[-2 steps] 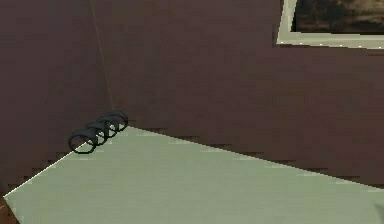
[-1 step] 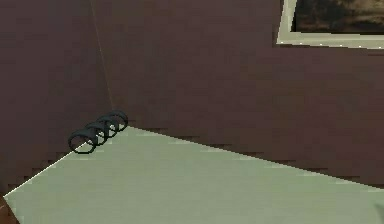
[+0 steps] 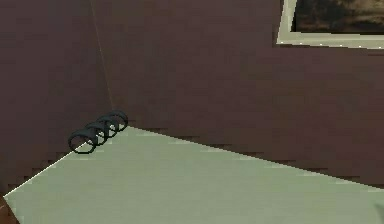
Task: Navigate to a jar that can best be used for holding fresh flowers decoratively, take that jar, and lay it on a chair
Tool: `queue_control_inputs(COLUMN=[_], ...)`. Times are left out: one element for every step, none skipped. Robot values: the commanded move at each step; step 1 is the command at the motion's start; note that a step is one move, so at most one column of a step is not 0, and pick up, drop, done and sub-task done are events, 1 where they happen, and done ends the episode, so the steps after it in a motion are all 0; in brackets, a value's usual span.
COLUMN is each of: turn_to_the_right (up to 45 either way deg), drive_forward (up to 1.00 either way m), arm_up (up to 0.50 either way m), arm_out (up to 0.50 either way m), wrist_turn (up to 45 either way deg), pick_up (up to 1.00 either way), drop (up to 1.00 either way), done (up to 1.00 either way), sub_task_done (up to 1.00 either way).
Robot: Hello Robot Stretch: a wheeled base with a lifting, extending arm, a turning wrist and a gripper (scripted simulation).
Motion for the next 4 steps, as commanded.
queue_control_inputs(turn_to_the_right=[0.0,0.0,0.0,0.0], drive_forward=[0.00,0.00,0.00,0.00], arm_up=[0.00,0.00,0.00,0.00], arm_out=[0.00,0.00,0.00,0.00], wrist_turn=[45.0,45.0,45.0,12.0], pick_up=[0.00,0.00,0.00,0.00], drop=[0.00,0.00,0.00,0.00], done=[0.00,0.00,0.00,0.00], sub_task_done=[0.00,0.00,0.00,0.00])
